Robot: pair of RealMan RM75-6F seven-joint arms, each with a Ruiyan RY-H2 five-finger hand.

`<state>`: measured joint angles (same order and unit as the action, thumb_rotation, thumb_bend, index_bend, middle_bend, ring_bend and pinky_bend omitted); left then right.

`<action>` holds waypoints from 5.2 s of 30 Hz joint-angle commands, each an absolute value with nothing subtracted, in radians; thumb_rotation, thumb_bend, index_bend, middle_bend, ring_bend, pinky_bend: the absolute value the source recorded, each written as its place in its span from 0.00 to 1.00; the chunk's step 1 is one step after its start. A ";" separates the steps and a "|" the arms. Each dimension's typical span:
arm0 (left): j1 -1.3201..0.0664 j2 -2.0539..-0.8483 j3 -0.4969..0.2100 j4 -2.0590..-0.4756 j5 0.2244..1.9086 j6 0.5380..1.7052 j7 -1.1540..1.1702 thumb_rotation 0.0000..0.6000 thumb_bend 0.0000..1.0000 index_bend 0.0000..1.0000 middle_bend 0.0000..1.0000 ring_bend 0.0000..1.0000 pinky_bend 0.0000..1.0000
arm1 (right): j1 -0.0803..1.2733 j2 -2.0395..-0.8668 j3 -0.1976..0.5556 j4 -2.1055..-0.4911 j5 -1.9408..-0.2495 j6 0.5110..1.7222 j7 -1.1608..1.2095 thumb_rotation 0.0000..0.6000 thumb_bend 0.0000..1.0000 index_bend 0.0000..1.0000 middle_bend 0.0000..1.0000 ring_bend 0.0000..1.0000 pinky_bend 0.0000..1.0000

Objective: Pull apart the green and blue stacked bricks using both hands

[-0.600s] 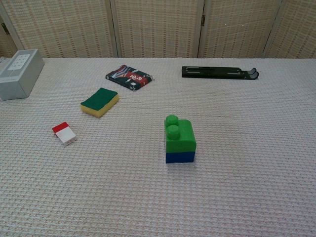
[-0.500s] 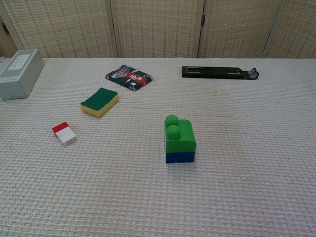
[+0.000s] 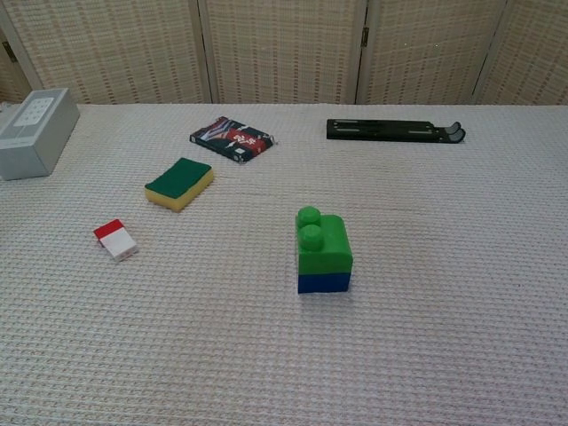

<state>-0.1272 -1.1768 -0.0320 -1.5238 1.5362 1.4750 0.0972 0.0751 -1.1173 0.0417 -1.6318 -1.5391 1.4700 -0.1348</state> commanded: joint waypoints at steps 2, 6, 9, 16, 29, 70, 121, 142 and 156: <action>-0.137 -1.181 -0.041 -1.512 1.531 1.468 0.081 1.00 0.38 0.07 0.07 0.00 0.00 | 0.144 -1.117 0.037 -1.632 -1.562 1.364 -0.113 1.00 0.43 0.00 0.00 0.00 0.00; -0.148 -1.182 -0.058 -1.494 1.508 1.455 0.058 1.00 0.38 0.07 0.07 0.00 0.00 | 0.238 -1.099 0.046 -1.664 -1.588 1.239 -0.159 1.00 0.43 0.00 0.00 0.00 0.00; -0.153 -1.182 -0.069 -1.476 1.477 1.434 0.044 1.00 0.38 0.07 0.07 0.00 0.00 | 0.301 -1.092 0.057 -1.694 -1.589 1.156 -0.161 1.00 0.43 0.00 0.00 0.00 0.00; -0.174 -1.205 -0.072 -1.463 1.445 1.388 0.088 1.00 0.38 0.07 0.07 0.00 0.00 | 0.414 -1.102 0.050 -1.753 -1.635 1.022 -0.172 1.00 0.43 0.00 0.00 0.00 0.00; -0.164 -1.186 -0.075 -1.468 1.449 1.415 0.038 1.00 0.38 0.08 0.08 0.00 0.00 | 0.561 -1.221 0.094 -1.891 -1.430 0.820 -0.465 1.00 0.43 0.00 0.00 0.03 0.00; -0.148 -1.150 -0.102 -1.452 1.417 1.437 -0.067 1.00 0.38 0.12 0.09 0.00 0.00 | 0.918 -1.571 0.151 -1.731 -0.770 0.876 -0.785 1.00 0.43 0.00 0.01 0.11 0.07; -0.194 -1.139 -0.041 -1.416 1.559 1.385 -0.304 1.00 0.38 0.18 0.18 0.05 0.00 | 0.919 -1.505 0.132 -1.762 -1.098 0.936 -0.462 1.00 0.43 0.91 0.71 0.85 0.89; -0.421 -1.162 0.057 -1.339 1.684 1.139 -1.237 1.00 0.38 0.18 0.29 0.13 0.15 | 1.004 -1.441 0.237 -1.920 -1.000 0.884 -0.427 1.00 0.43 0.92 0.72 0.84 0.90; -0.563 -1.182 0.190 -1.299 1.852 1.115 -1.539 1.00 0.37 0.15 0.26 0.07 0.11 | 1.088 -1.470 0.244 -1.955 -0.900 0.904 -0.524 1.00 0.43 0.92 0.72 0.83 0.90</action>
<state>-0.5401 -1.1853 0.1664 -1.2981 1.8306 1.1106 -1.5084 1.0756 -1.4668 0.2468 -1.9562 -0.9160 0.9003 -0.5075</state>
